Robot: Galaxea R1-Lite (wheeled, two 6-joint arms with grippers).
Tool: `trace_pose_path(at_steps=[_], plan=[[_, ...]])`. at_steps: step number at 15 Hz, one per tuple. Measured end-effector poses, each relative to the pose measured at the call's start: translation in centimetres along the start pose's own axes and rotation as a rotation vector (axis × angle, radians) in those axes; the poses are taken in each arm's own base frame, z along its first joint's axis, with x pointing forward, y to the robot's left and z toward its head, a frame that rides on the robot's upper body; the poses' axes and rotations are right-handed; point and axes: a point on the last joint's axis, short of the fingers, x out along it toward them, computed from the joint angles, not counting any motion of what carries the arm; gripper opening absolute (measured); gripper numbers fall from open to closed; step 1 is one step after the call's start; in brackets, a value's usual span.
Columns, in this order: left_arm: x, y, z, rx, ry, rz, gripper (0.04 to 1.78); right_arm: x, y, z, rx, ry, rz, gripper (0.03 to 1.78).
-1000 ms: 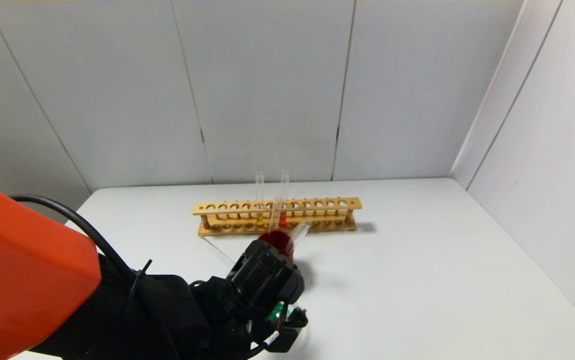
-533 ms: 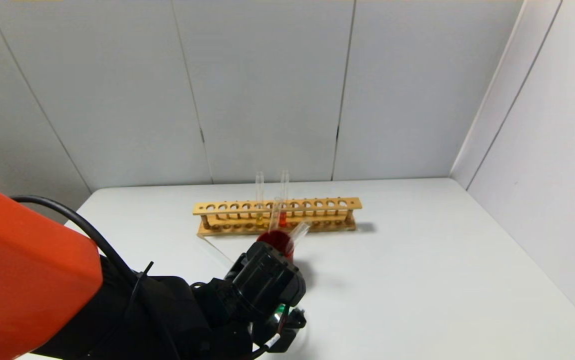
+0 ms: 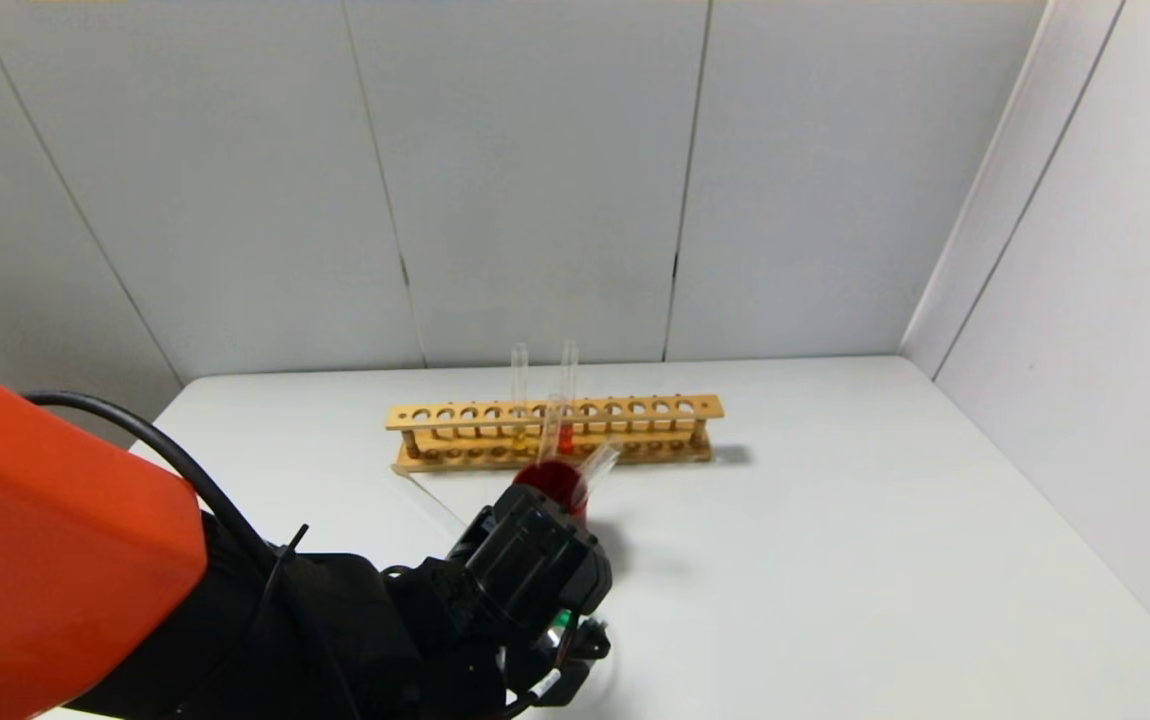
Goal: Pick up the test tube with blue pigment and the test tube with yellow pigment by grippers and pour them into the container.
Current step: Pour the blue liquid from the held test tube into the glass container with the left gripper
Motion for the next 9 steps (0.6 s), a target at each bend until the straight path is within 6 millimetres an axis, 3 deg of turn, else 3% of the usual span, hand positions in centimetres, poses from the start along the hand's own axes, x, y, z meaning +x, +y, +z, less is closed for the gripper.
trace_pose_path(at_steps=[9], plan=[[0.00,-0.37,0.31,0.012,0.013,-0.005,0.30,0.00,0.00,0.00,0.000,0.000,0.000,1.75]])
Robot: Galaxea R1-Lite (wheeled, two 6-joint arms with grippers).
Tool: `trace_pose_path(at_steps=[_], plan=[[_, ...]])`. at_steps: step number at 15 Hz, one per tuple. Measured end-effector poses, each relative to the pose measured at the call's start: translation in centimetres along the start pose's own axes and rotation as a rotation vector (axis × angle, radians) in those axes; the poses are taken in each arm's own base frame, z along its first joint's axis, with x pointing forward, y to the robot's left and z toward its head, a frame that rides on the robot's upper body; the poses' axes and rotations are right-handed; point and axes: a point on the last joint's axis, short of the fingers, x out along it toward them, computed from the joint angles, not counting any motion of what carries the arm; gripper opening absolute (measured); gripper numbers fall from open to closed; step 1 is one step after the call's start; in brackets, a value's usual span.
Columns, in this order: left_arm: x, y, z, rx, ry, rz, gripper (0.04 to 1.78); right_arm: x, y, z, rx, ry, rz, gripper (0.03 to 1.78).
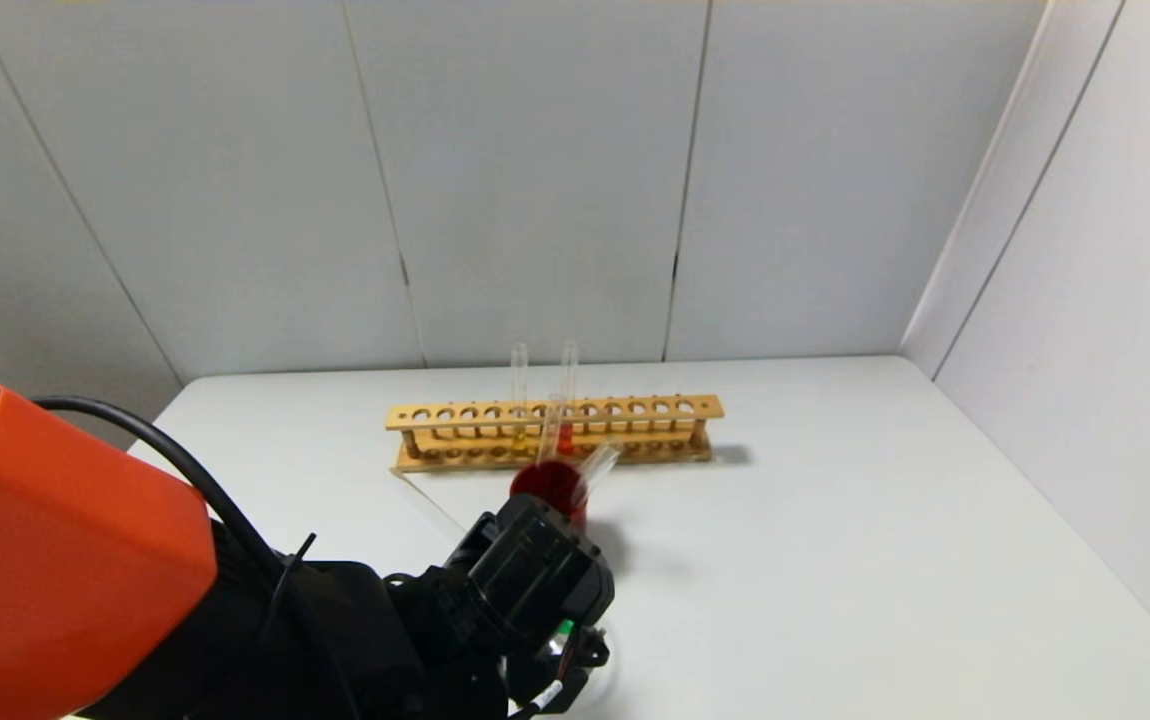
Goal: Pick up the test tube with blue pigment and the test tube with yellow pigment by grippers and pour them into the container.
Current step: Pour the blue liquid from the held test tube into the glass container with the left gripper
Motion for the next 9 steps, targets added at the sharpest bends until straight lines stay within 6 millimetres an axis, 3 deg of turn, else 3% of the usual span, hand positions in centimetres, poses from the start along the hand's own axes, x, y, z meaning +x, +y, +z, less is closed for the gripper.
trace_pose_path(at_steps=[9], plan=[[-0.79,0.30,-0.04,-0.022,0.011,0.027,0.30,0.00,0.00,0.00,0.000,0.000,0.000,1.75]])
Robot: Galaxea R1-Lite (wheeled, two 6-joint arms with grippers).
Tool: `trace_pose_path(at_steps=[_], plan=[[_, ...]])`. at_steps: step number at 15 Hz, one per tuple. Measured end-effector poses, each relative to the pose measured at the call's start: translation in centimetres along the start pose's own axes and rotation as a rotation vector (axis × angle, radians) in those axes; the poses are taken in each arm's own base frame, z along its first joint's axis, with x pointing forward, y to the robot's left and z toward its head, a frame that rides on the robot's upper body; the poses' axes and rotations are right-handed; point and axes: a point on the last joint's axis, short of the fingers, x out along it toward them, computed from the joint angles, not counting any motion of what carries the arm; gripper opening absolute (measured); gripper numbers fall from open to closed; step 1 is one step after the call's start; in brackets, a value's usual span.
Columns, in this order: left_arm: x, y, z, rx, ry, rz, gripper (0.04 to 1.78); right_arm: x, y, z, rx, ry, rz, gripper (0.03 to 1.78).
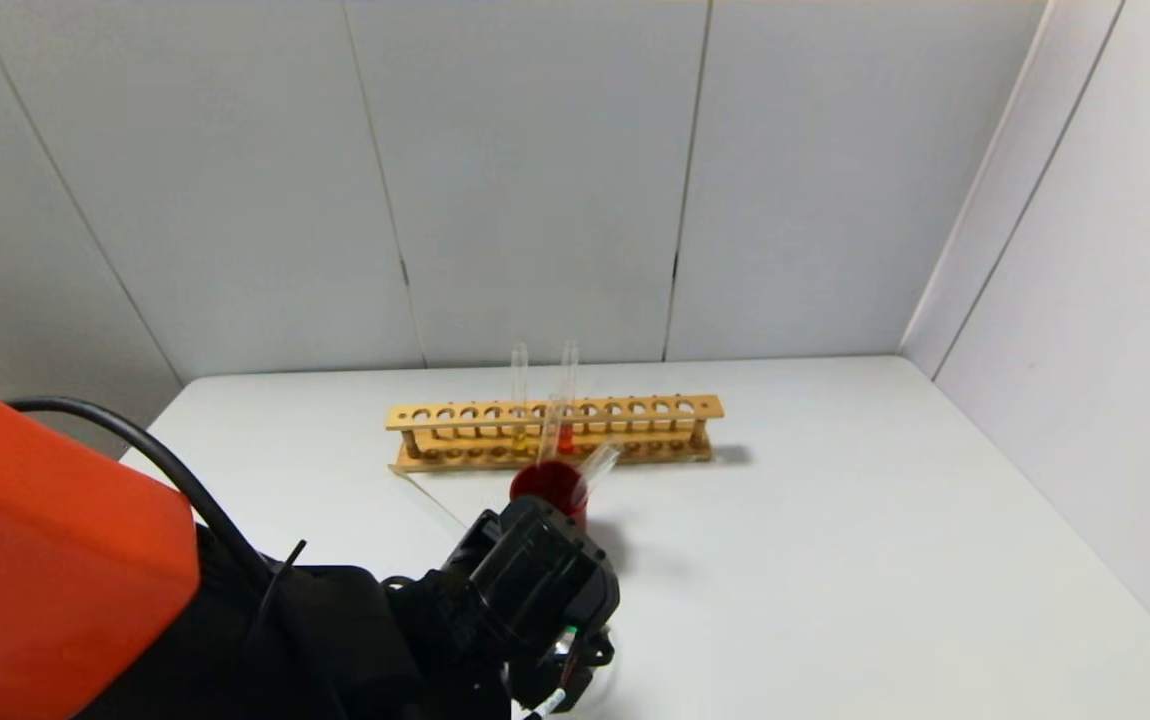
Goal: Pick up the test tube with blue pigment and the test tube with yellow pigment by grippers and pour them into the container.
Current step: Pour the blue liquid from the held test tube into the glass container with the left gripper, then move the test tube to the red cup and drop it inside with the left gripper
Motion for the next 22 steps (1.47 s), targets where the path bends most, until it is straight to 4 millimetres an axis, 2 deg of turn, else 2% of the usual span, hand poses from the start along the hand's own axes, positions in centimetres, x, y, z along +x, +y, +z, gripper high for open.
trace_pose_path(at_steps=[4,8,14,16,19,22], plan=[[-1.5,0.1,-0.7,-0.082,-0.031,0.039,0.30,0.0,0.0,0.0,0.000,0.000,0.000,1.75],[-2.9,0.5,-2.1,-0.328,-0.054,0.087,0.30,0.0,0.0,0.0,0.000,0.000,0.000,1.75],[-3.3,-1.0,-2.5,-0.658,-0.118,0.040,0.30,0.0,0.0,0.0,0.000,0.000,0.000,1.75],[-3.3,-0.3,-2.4,-0.825,-0.168,0.047,0.30,0.0,0.0,0.0,0.000,0.000,0.000,1.75],[-3.4,1.7,-2.3,-1.137,-0.258,0.129,0.30,0.0,0.0,0.0,0.000,0.000,0.000,1.75],[-3.4,3.3,-3.0,-1.359,-0.318,0.222,0.30,0.0,0.0,0.0,0.000,0.000,0.000,1.75]])
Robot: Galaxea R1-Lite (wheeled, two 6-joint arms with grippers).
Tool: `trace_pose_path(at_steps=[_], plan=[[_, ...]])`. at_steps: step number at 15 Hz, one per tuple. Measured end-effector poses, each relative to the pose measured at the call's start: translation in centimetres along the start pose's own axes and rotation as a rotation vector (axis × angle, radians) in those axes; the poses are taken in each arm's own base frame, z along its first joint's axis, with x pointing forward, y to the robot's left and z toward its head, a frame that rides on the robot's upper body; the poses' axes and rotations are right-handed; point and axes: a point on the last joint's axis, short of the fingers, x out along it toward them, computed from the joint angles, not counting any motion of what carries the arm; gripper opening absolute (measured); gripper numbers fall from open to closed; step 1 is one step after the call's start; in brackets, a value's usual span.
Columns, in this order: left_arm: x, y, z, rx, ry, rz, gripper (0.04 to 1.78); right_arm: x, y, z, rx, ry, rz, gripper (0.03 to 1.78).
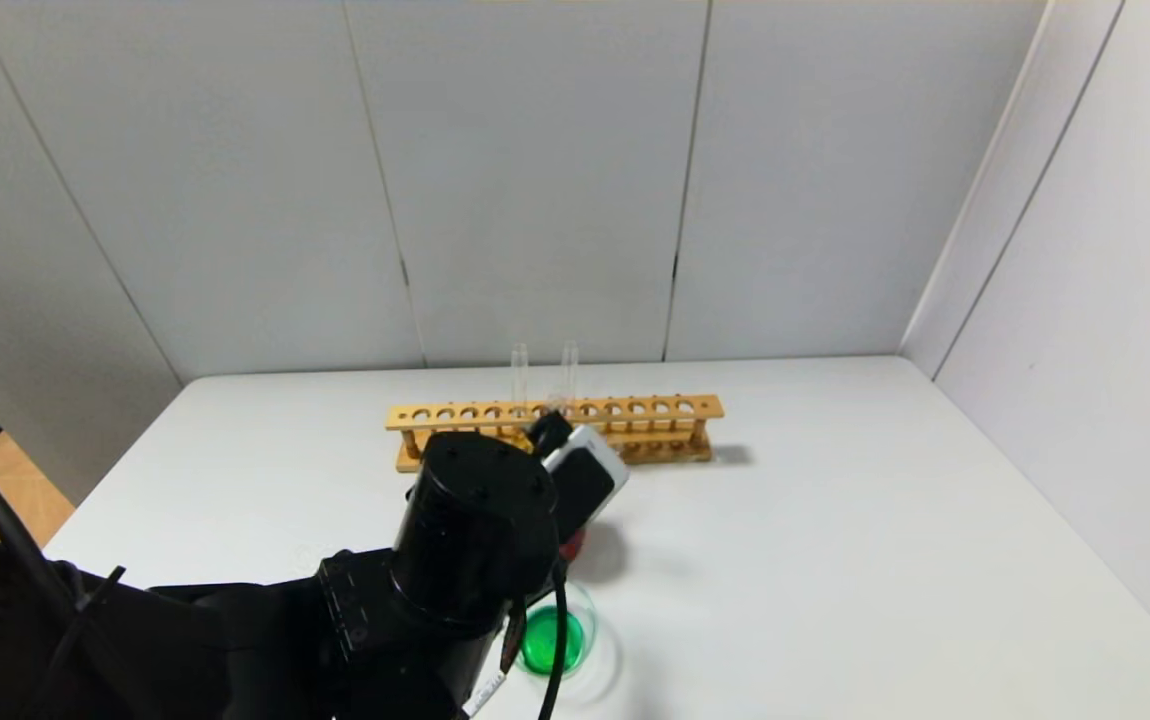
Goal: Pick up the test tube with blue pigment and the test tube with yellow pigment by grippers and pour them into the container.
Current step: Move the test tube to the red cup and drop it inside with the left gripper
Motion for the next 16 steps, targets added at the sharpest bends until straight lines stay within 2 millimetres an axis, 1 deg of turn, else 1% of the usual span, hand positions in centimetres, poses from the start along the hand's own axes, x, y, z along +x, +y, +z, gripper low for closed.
trace_pose_path(at_steps=[3,5,10,12,16], plan=[[0.4,1.2,0.6,-0.200,-0.066,0.055,0.30,0.0,0.0,0.0,0.000,0.000,0.000,1.75],[0.5,1.5,0.6,-0.302,-0.080,0.059,0.30,0.0,0.0,0.0,0.000,0.000,0.000,1.75],[0.5,1.8,1.1,-0.520,-0.126,-0.029,0.30,0.0,0.0,0.0,0.000,0.000,0.000,1.75],[0.7,1.9,0.9,-0.577,-0.121,-0.047,0.30,0.0,0.0,0.0,0.000,0.000,0.000,1.75],[2.1,2.4,0.4,-0.649,-0.116,-0.078,0.30,0.0,0.0,0.0,0.000,0.000,0.000,1.75]])
